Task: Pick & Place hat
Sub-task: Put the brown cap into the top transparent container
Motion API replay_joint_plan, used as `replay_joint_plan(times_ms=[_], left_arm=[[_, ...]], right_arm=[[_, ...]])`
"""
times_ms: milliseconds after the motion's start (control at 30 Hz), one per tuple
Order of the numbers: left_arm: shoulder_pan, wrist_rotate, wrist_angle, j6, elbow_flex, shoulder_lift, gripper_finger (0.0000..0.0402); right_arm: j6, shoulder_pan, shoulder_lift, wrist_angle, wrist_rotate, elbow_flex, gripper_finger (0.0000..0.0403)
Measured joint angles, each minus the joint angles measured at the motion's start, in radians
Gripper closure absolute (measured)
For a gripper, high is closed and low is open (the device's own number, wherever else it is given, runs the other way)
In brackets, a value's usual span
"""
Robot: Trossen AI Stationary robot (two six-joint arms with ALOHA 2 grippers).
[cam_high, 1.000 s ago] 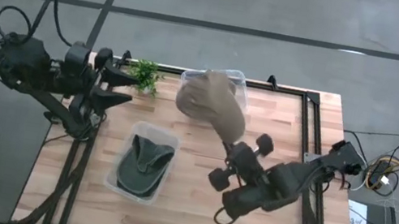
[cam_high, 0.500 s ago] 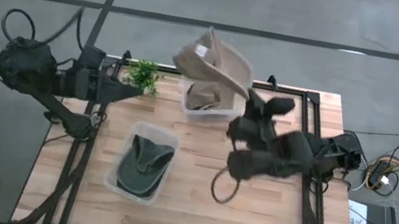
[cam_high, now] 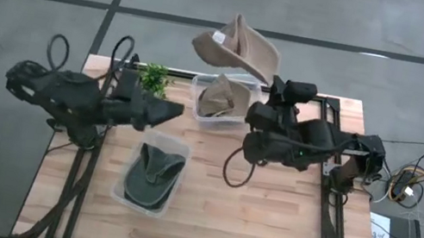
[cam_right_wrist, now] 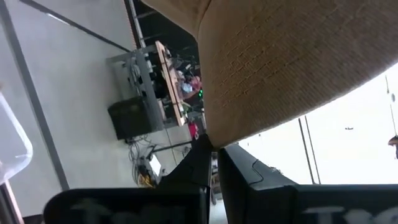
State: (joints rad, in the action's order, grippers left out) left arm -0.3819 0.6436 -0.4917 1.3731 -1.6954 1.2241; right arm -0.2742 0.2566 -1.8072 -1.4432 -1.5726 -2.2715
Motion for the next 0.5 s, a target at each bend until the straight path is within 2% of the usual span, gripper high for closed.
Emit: replay_joint_plan(times_ms=[100,300,500], left_arm=[[0.023,0.044,0.124,0.079,0.0,0.026,0.0177],[0.047,0.043,0.35,0.129,0.0,0.07,0.0177],[0.078,0.016,0.376,0.289,0.0,0.12,0.0177]], right_arm=[[-0.023,0.024,-0.004,0.003,0.002,0.0,0.0392],[-0.067,0.065,-0.028,0.007,0.006,0.001,0.0392],[-0.141,0.117,-0.074,0.007,0.011,0.005,0.0392]])
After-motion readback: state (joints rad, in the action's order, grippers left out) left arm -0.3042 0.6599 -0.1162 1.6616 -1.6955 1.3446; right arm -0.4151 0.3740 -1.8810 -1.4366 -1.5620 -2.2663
